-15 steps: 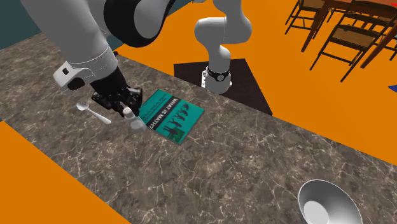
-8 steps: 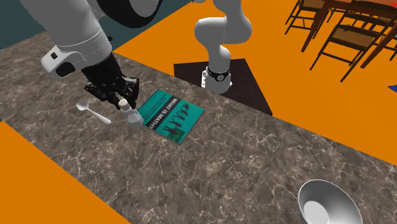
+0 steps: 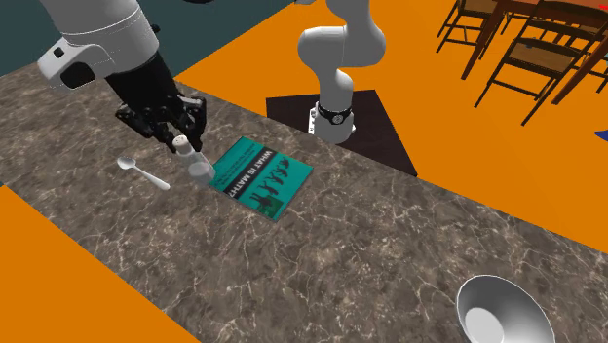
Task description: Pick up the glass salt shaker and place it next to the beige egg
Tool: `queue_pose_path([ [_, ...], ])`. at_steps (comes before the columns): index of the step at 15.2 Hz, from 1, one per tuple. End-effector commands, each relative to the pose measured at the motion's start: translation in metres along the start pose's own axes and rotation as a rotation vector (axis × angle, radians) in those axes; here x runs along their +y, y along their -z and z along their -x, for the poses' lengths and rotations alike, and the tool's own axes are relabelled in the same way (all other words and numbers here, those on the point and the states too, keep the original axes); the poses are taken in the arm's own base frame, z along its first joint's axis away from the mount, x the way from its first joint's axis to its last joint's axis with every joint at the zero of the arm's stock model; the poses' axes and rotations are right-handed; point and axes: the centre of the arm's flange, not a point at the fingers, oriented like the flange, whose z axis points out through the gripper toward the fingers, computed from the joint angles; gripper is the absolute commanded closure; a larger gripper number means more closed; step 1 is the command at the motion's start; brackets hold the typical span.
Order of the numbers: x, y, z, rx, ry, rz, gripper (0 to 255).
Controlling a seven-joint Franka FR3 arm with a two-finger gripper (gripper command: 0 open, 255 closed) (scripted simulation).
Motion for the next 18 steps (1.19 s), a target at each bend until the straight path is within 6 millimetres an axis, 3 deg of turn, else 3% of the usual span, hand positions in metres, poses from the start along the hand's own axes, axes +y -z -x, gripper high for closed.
queue_pose_path([
  [1,-0.001,0.007,0.000,0.000,0.000,0.000,255],
  [18,0.099,0.013,0.201,0.000,0.000,0.000,255],
])
